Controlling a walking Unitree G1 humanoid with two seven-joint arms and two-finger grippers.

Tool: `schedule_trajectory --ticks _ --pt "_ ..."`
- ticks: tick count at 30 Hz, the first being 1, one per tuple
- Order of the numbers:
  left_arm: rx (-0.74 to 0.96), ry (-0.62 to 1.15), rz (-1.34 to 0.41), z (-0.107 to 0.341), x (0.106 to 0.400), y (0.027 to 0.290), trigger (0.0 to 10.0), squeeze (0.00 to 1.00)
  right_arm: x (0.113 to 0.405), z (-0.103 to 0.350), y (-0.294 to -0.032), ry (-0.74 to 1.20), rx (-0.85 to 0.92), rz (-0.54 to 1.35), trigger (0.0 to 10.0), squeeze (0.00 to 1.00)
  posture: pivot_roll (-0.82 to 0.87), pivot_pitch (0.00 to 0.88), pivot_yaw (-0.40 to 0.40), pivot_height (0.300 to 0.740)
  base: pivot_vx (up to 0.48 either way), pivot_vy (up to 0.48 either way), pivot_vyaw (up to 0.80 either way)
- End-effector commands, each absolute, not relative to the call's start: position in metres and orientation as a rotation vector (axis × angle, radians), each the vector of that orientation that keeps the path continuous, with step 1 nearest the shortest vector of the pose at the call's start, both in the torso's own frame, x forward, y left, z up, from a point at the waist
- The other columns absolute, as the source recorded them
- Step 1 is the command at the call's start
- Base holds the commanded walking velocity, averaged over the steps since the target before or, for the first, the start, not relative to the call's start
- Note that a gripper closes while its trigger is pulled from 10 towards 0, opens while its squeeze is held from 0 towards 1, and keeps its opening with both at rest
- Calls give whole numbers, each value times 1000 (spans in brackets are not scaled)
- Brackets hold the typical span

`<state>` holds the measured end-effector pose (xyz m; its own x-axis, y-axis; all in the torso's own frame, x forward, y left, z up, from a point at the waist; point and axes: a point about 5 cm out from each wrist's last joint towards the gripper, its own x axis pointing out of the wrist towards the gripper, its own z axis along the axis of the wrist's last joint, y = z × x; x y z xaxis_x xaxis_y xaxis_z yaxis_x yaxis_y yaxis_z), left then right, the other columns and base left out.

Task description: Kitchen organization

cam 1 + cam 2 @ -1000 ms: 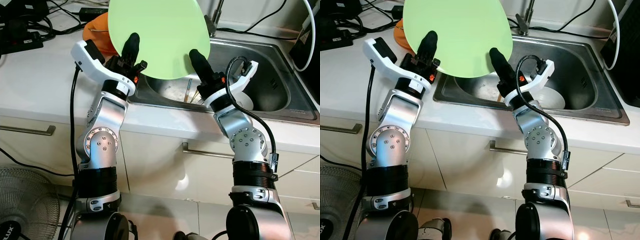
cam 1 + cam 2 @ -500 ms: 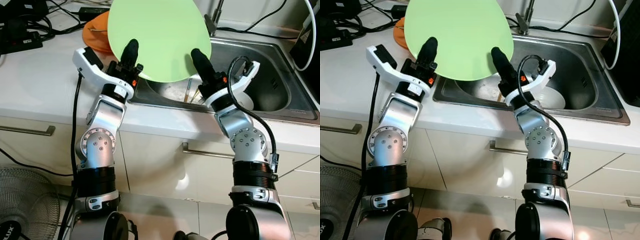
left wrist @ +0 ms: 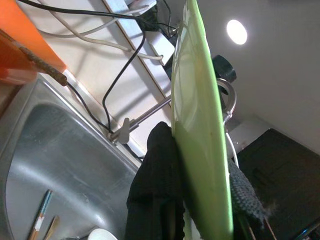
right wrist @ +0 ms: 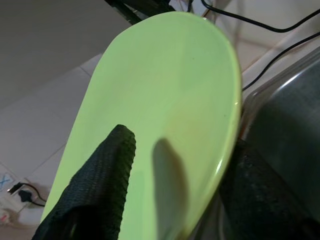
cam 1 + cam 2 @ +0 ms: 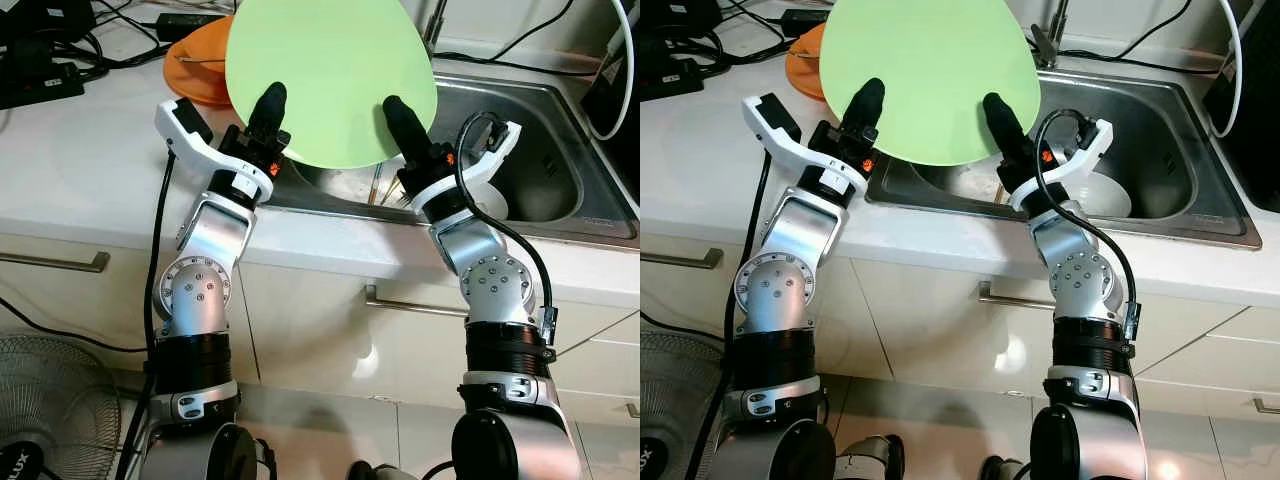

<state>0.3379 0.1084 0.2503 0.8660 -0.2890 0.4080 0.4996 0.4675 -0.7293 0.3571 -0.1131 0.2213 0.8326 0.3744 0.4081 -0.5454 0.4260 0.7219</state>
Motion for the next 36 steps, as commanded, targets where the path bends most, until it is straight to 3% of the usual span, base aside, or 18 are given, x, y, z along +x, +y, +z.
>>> schedule_trajectory --ticks 1,24,25,36 --pt "-979 -276 -535 258 336 105 10000 0 359 223 -116 -204 971 556 0 0 169 111 -27 740 0 0 0" --pt "-875 -254 -453 251 340 107 10000 0 360 221 -115 -198 969 547 0 0 169 114 -26 740 0 0 0" --pt "-868 -244 -454 249 340 106 10000 1000 360 221 -115 -199 970 547 0 0 171 115 -27 740 0 0 0" --pt "-862 -213 -484 245 338 98 10000 1000 366 236 -125 -266 1026 465 0 0 169 113 -27 740 0 0 0"
